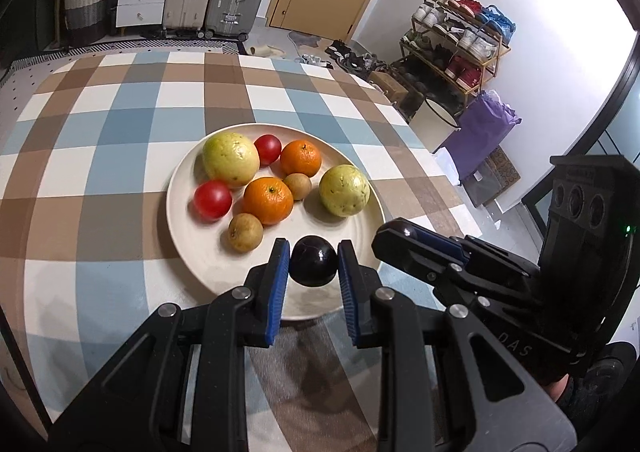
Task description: Organize fruits
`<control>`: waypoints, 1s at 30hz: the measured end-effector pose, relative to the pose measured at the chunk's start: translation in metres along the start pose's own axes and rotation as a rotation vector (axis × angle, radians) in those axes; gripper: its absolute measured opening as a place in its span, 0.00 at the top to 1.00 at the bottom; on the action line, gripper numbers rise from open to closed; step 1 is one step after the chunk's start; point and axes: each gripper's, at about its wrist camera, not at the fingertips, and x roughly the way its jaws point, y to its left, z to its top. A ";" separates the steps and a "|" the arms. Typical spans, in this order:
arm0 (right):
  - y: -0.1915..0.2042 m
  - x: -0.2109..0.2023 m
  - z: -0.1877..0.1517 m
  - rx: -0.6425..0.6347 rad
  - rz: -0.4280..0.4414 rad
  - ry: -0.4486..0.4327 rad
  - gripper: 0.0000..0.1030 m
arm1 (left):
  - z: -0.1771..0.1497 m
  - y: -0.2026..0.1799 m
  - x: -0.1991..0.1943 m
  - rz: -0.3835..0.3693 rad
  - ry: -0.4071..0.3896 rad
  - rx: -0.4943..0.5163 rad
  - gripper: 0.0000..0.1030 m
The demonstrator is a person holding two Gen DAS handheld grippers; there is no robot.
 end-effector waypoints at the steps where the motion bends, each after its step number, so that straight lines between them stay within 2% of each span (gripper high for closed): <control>1: -0.002 0.003 0.002 0.002 0.002 0.002 0.78 | 0.002 0.000 0.004 0.003 0.004 -0.001 0.79; 16: -0.018 0.036 0.015 0.017 -0.002 0.036 0.78 | 0.016 0.012 0.044 -0.004 0.051 -0.026 0.79; 22: -0.022 0.040 0.018 0.020 -0.013 0.033 0.77 | 0.018 0.018 0.047 -0.007 0.036 -0.050 0.79; 25: -0.025 0.038 0.016 0.027 -0.005 0.023 0.71 | 0.019 0.019 0.046 -0.011 0.033 -0.061 0.79; 27: -0.026 0.035 0.015 0.028 -0.001 0.015 0.61 | 0.020 0.018 0.045 -0.010 0.033 -0.060 0.79; 30: -0.028 0.027 0.016 0.033 -0.008 -0.010 0.61 | 0.021 0.017 0.042 -0.013 0.024 -0.059 0.79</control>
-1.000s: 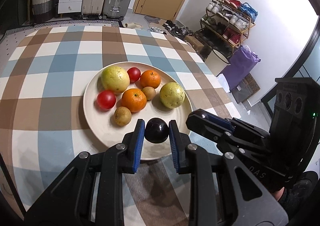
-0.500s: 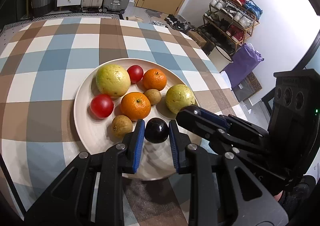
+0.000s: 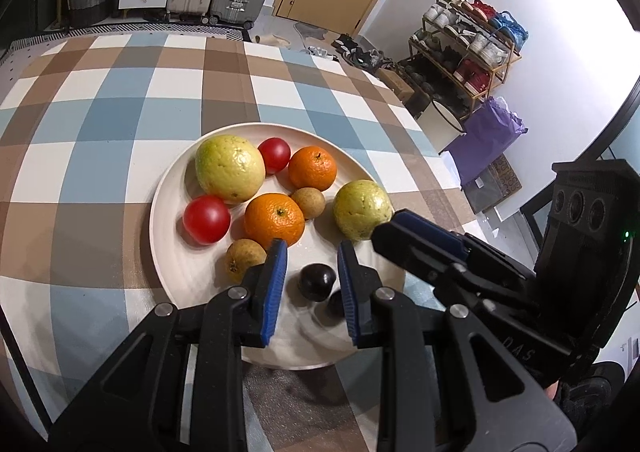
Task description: Organize fruits
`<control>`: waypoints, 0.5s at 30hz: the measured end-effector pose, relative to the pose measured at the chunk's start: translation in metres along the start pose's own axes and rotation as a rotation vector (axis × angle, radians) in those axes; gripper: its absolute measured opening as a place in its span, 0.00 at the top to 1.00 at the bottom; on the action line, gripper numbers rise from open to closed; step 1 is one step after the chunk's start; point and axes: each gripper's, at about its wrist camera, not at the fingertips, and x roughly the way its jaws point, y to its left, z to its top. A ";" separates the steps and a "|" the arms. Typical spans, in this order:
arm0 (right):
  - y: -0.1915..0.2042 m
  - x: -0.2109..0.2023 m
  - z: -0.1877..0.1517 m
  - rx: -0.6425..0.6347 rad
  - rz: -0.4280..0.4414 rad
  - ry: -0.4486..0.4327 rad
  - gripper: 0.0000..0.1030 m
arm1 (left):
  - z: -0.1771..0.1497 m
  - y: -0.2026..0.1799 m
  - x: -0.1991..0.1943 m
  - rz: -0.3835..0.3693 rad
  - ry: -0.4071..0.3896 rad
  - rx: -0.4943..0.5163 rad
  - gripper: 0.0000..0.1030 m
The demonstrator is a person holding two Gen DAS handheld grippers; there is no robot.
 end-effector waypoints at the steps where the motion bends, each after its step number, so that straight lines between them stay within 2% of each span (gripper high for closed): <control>1: -0.001 -0.003 0.001 0.003 -0.002 -0.008 0.60 | 0.000 -0.001 -0.003 0.002 -0.005 0.003 0.79; 4: -0.002 -0.014 0.001 0.008 -0.012 -0.038 0.54 | -0.001 -0.004 -0.012 0.011 -0.019 0.009 0.79; 8: -0.002 -0.033 0.000 0.022 -0.024 -0.086 0.51 | -0.005 -0.009 -0.028 0.028 -0.046 0.015 0.78; 10: -0.001 -0.042 -0.001 0.021 -0.036 -0.107 0.42 | -0.009 -0.012 -0.038 0.041 -0.061 0.022 0.76; 11: 0.000 -0.045 -0.002 0.017 -0.040 -0.113 0.31 | -0.011 -0.014 -0.043 0.048 -0.070 0.025 0.74; 12: 0.001 -0.048 -0.003 0.011 -0.045 -0.122 0.24 | -0.013 -0.015 -0.047 0.054 -0.076 0.029 0.74; 15: 0.006 -0.061 -0.008 0.002 -0.037 -0.151 0.20 | -0.023 -0.024 -0.064 0.104 -0.115 0.068 0.74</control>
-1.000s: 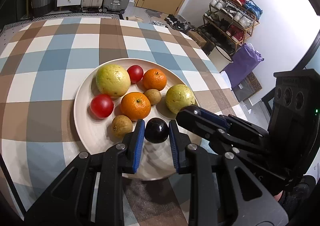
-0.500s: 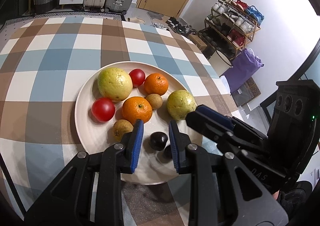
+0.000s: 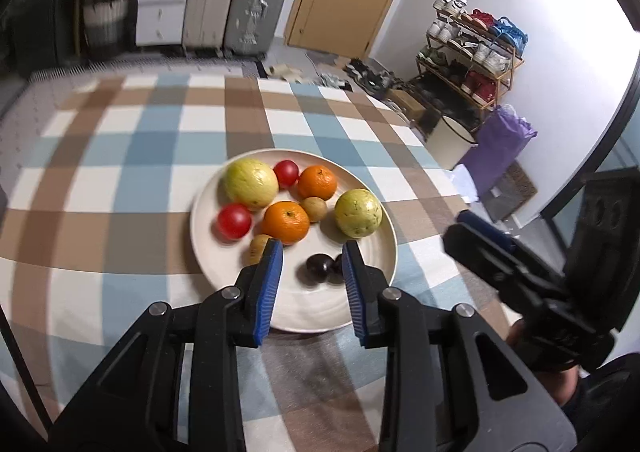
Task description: Organize fruits
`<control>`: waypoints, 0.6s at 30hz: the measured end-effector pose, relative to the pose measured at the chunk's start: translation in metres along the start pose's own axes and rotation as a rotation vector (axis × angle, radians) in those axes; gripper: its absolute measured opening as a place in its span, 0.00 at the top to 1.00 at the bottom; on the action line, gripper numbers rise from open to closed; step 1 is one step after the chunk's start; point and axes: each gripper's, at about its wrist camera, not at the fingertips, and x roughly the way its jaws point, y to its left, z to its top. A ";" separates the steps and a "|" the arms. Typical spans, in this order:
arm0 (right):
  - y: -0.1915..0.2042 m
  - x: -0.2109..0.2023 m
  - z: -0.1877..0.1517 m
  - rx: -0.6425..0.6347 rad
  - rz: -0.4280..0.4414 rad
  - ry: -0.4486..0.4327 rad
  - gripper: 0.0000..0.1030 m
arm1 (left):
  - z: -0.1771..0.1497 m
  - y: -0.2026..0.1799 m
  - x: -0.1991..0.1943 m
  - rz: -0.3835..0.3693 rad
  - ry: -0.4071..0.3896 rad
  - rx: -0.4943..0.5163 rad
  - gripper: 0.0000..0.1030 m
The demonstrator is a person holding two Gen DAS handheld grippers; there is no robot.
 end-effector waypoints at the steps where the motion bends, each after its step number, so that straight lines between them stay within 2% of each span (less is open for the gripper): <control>1: 0.002 -0.006 -0.001 -0.003 0.002 -0.018 0.18 | -0.002 -0.001 -0.005 -0.002 -0.006 0.000 0.74; 5: 0.013 -0.025 -0.004 -0.038 0.015 -0.080 0.12 | -0.012 -0.006 -0.026 0.022 -0.042 0.011 0.73; 7: 0.021 -0.037 -0.005 -0.058 0.010 -0.120 0.06 | -0.017 -0.007 -0.038 0.037 -0.072 0.013 0.66; 9: 0.026 -0.046 -0.007 -0.073 0.013 -0.150 0.03 | -0.023 -0.008 -0.052 0.090 -0.118 0.012 0.46; 10: 0.030 -0.052 -0.009 -0.084 0.012 -0.167 0.02 | -0.026 -0.008 -0.057 0.113 -0.139 0.012 0.43; 13: 0.037 -0.059 -0.013 -0.103 0.003 -0.183 0.01 | -0.035 -0.007 -0.077 0.213 -0.215 0.007 0.23; 16: 0.044 -0.067 -0.019 -0.113 -0.016 -0.194 0.01 | -0.044 -0.004 -0.097 0.213 -0.291 0.000 0.15; 18: 0.047 -0.070 -0.024 -0.117 -0.026 -0.210 0.01 | -0.049 -0.005 -0.106 0.230 -0.327 0.001 0.01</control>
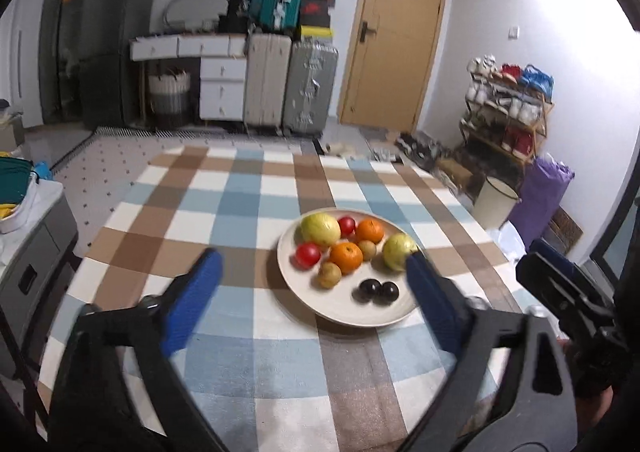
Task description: Organize fruits
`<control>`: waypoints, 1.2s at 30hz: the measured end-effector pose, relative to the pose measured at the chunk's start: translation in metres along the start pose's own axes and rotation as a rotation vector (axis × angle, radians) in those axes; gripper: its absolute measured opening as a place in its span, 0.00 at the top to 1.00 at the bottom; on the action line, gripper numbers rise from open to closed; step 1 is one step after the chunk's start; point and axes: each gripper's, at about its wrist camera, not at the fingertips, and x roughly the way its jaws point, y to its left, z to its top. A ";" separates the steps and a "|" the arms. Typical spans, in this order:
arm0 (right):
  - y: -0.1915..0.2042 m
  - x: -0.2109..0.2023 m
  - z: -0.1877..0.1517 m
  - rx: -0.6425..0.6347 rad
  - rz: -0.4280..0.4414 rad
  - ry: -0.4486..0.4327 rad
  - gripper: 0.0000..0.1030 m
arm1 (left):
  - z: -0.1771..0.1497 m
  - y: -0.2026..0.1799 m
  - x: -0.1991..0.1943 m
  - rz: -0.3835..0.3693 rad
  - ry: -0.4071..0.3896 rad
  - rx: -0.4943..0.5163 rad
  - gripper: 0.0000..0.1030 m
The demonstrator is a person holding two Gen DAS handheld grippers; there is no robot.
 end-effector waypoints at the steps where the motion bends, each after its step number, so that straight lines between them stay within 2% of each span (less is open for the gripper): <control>1: 0.002 -0.002 -0.002 -0.003 -0.006 -0.012 0.01 | -0.003 0.001 -0.007 0.020 -0.033 0.003 0.01; 9: 0.013 -0.012 -0.016 -0.024 -0.027 -0.027 0.00 | -0.018 -0.005 -0.020 0.033 -0.048 0.021 0.01; 11: 0.014 -0.017 -0.018 -0.035 -0.027 -0.032 0.00 | -0.025 -0.005 -0.022 0.042 -0.073 0.041 0.01; 14: 0.015 -0.018 -0.019 -0.033 -0.041 -0.037 0.00 | -0.036 -0.003 -0.014 0.060 -0.091 0.069 0.01; 19: 0.017 -0.012 -0.027 -0.068 -0.070 -0.025 0.00 | -0.048 0.003 0.003 0.079 -0.065 0.057 0.01; 26: 0.008 -0.005 -0.041 -0.076 -0.091 0.018 0.01 | -0.061 0.006 0.010 0.082 -0.086 0.106 0.01; 36: 0.007 0.003 -0.056 -0.124 -0.141 0.015 0.00 | -0.070 0.003 0.012 0.106 -0.108 0.119 0.01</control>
